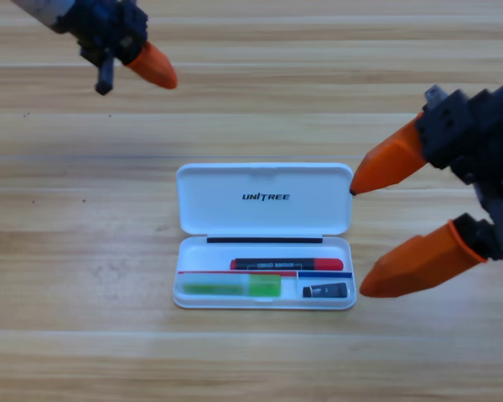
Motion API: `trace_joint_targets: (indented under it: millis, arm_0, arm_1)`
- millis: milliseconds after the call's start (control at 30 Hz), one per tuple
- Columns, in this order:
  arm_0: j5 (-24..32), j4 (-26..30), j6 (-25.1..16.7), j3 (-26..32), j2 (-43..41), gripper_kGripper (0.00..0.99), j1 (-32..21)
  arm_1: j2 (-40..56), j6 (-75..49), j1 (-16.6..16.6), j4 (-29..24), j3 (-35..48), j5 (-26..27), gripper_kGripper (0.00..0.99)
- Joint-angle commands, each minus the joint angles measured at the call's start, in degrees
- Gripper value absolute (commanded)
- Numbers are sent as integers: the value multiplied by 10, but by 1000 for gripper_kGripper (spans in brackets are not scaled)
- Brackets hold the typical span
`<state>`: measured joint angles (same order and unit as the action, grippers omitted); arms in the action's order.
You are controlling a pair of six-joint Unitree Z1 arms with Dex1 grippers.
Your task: Clean up eraser and pencils
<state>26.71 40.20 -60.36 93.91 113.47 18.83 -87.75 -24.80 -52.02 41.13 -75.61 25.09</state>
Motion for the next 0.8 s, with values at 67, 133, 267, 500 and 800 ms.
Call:
trace_joint_targets:
  millis: [67,133,267,500,800]
  arm_0:
    - [59,15,-3,15,109,0,-28]
    - [80,61,-6,52,146,0,-28]
    - [132,150,-40,112,221,0,-23]
    - [141,168,-45,98,247,0,19]
    - [142,189,-41,73,205,0,52]
  arm_1:
    - [6,3,-11,-9,23,11,960]
    - [8,5,-11,-9,23,15,960]
    - [12,8,-11,-9,22,21,960]
    - [14,12,-11,-9,25,22,960]
    - [13,12,-11,-9,24,22,960]
